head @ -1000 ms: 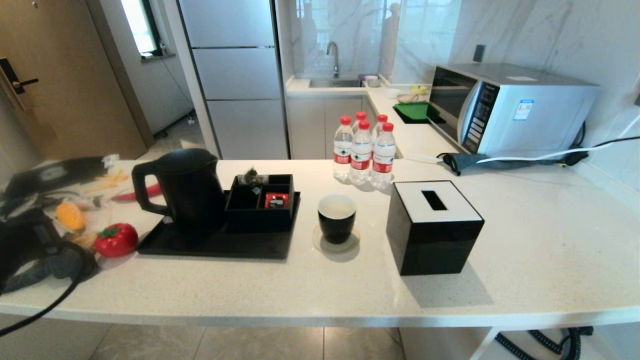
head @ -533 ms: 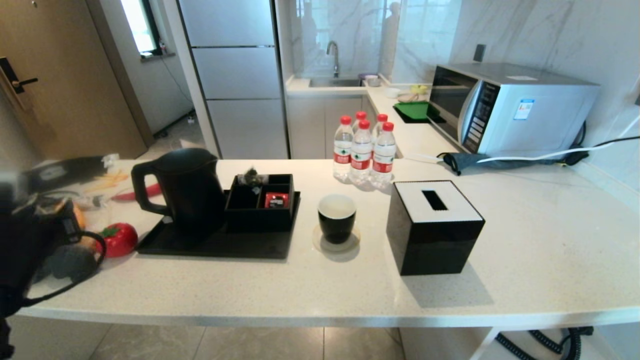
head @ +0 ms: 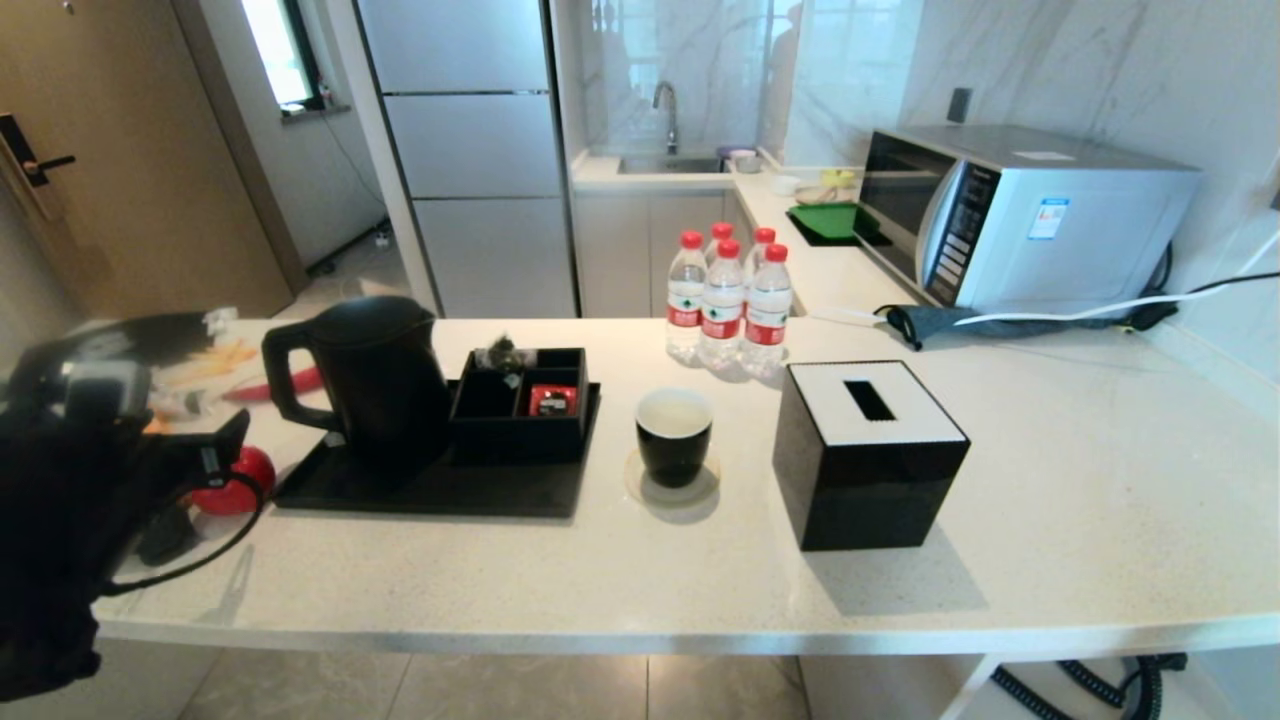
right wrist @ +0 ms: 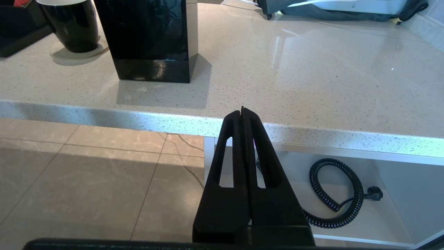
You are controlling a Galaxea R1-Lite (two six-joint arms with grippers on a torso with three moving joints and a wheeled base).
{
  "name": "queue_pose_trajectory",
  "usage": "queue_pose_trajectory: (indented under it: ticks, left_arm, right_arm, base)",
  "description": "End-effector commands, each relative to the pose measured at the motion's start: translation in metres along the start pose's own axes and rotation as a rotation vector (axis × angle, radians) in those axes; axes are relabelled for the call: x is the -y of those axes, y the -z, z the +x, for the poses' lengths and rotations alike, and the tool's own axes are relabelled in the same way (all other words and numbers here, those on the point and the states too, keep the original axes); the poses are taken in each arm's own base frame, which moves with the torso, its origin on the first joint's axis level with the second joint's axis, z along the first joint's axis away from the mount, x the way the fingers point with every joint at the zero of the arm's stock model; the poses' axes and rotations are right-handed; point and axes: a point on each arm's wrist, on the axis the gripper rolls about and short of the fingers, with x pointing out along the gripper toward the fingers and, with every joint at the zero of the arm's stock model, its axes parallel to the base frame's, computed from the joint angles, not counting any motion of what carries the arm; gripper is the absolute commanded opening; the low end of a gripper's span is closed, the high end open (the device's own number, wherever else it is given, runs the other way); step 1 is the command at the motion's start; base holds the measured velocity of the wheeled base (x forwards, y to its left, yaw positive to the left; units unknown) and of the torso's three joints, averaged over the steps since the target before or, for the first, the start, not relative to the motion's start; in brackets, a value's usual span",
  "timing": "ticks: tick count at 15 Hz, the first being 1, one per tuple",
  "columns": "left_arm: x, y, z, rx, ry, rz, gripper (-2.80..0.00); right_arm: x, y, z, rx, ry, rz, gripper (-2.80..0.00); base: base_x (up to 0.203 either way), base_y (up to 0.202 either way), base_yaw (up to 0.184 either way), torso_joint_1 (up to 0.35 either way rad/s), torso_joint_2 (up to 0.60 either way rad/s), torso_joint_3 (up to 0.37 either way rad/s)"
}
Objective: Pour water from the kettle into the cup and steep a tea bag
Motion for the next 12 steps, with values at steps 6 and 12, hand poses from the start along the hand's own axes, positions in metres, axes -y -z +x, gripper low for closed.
queue_pose_trajectory:
  ticks: [6, 12]
  left_arm:
    - [-0.002, 0.012, 0.055, 0.089, -0.007, -0.010, 0.00]
    - [0.001, 0.019, 0.080, 0.123, 0.012, -0.022, 0.00]
  right_arm:
    - [0.000, 0.000, 0.000, -0.001, -0.001, -0.001, -2.80]
    - [0.000, 0.000, 0.000, -0.001, -0.001, -0.001, -2.80]
  base:
    - [0.000, 0.000, 0.000, 0.000, 0.00, 0.000]
    - [0.000, 0.000, 0.000, 0.000, 0.00, 0.000]
